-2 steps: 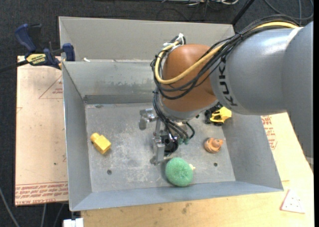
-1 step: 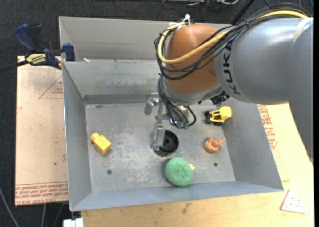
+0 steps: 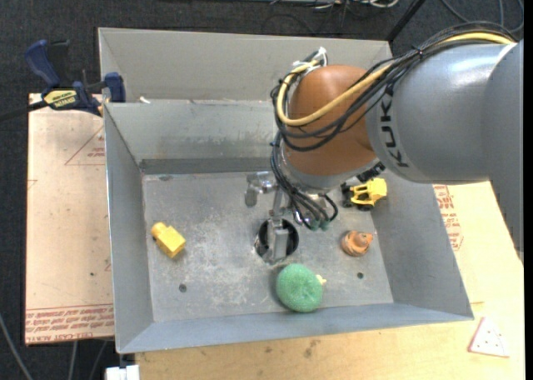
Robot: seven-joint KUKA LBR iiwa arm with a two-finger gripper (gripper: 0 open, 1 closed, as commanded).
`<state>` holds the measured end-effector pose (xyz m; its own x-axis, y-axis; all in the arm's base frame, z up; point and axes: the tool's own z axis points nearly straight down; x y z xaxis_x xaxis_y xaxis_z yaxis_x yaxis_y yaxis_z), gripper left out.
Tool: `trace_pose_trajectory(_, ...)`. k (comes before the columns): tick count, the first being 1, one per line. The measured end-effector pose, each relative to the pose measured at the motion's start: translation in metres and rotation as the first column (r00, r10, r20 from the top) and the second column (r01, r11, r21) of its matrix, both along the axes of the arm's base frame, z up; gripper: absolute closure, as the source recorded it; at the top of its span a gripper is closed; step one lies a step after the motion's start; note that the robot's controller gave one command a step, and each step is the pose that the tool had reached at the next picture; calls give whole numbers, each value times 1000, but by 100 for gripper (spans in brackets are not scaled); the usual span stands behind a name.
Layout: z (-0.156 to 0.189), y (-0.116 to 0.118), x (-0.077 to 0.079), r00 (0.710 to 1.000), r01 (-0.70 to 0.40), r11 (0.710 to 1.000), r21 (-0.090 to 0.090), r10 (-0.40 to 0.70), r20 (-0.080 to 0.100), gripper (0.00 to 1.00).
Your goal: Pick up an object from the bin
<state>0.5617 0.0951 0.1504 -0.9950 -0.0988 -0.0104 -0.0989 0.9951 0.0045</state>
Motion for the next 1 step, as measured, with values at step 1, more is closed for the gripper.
trace_pose_trajectory(1, -34, -34, 13, 996, -91, 996, -7, 91, -11, 0)
